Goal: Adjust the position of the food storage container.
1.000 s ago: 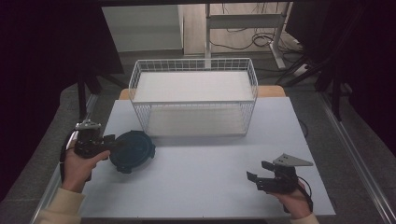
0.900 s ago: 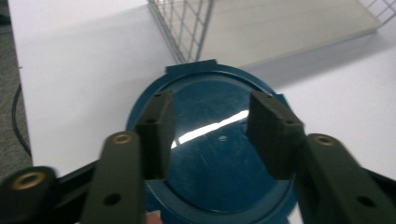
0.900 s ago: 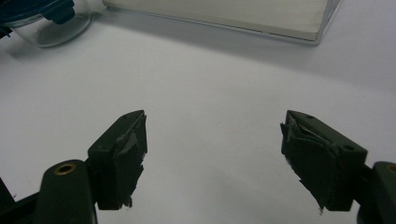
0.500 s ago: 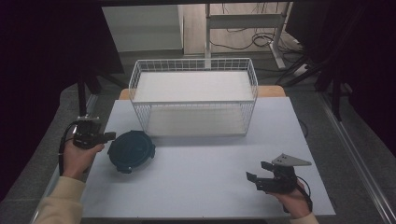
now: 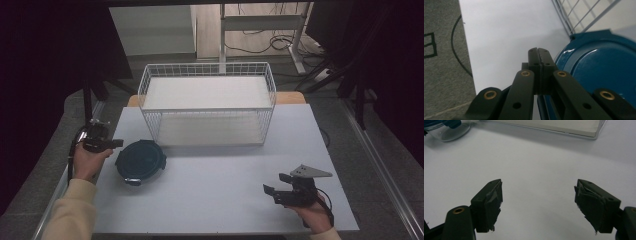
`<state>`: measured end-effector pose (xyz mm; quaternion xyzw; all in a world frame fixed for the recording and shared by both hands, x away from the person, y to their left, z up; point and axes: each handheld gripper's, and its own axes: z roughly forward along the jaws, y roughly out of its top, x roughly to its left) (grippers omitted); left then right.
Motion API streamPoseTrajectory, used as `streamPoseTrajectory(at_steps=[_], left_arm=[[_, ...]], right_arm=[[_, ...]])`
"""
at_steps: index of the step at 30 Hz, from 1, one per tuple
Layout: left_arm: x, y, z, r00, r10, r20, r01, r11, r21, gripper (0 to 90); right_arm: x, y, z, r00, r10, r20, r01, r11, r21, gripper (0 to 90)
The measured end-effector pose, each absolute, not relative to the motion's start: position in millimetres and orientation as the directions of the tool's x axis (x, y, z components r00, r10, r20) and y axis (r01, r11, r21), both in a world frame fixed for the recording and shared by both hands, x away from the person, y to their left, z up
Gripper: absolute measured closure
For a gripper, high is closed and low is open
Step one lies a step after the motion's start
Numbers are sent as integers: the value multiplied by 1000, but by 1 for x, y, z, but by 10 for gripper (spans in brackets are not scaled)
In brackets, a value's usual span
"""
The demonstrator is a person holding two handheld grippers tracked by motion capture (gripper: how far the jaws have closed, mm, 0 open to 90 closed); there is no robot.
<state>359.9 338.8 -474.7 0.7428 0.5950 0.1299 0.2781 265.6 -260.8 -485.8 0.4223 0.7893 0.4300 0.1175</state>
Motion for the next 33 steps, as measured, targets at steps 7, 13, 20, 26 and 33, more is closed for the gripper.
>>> streamPoseTrajectory(at_steps=[7,13,20,26,33], left_arm=[[365,333,-481,275,953,-127,824,-166,541,900],[364,334,-482,283,951,-126,831,-178,526,900],[363,331,-481,282,953,-112,833,-185,521,900],[359,326,-480,305,946,-108,833,-211,511,900],[354,311,-478,325,942,-88,833,-240,498,900]], right_arm=[[266,-261,-487,-619,766,173,565,281,776,219],[266,-261,-488,-622,764,171,565,287,773,219],[266,-259,-488,-623,764,170,568,292,769,218],[266,-257,-488,-627,761,168,568,298,767,219],[266,-257,-487,-628,760,169,568,299,766,219]])
